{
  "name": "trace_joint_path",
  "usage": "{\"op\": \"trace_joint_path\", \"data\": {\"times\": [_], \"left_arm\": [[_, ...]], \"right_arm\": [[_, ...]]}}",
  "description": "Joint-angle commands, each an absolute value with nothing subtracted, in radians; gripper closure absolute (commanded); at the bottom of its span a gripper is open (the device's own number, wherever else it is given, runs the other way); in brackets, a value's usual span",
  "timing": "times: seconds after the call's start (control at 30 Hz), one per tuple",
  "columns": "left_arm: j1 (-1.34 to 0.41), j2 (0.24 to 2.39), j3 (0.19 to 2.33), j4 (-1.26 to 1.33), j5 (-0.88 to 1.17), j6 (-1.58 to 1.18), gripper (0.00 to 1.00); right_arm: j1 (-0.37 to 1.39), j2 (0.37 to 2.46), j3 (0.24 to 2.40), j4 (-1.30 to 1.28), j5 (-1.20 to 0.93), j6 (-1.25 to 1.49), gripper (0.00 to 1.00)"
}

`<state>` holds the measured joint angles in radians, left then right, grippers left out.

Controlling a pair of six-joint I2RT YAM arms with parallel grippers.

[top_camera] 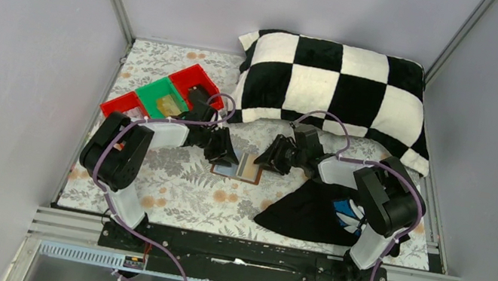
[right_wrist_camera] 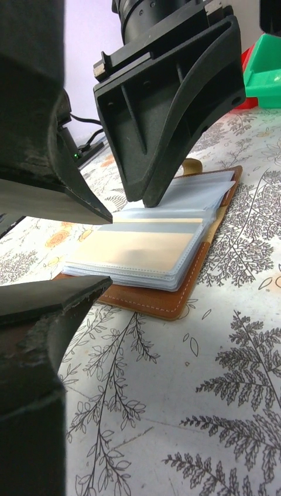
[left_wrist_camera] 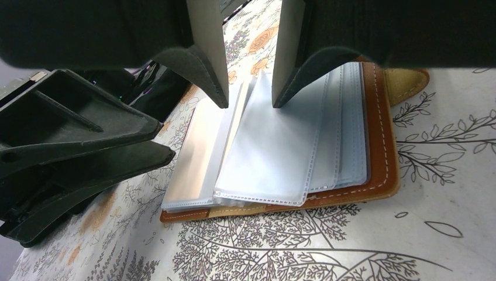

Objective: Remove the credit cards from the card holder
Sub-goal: Remove the credit card from the card holder.

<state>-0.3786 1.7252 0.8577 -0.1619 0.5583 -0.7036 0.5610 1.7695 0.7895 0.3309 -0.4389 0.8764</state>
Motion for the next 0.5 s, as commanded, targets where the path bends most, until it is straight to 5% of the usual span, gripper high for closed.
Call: {"op": "trace_joint_path", "data": {"times": [0.0,0.47], "left_arm": [[-0.379,1.752,0.858,-0.162,0.517,-0.664,0.62],[-0.379,1.751,0.856,-0.161,0.523,-0.661,0.62]], "right_arm": [[0.578,1.769,0.795,0.389,-0.466,0.890,0.55],[0.591,1.805,0.806,0.393,-0.471,0.893,0.55]]}}
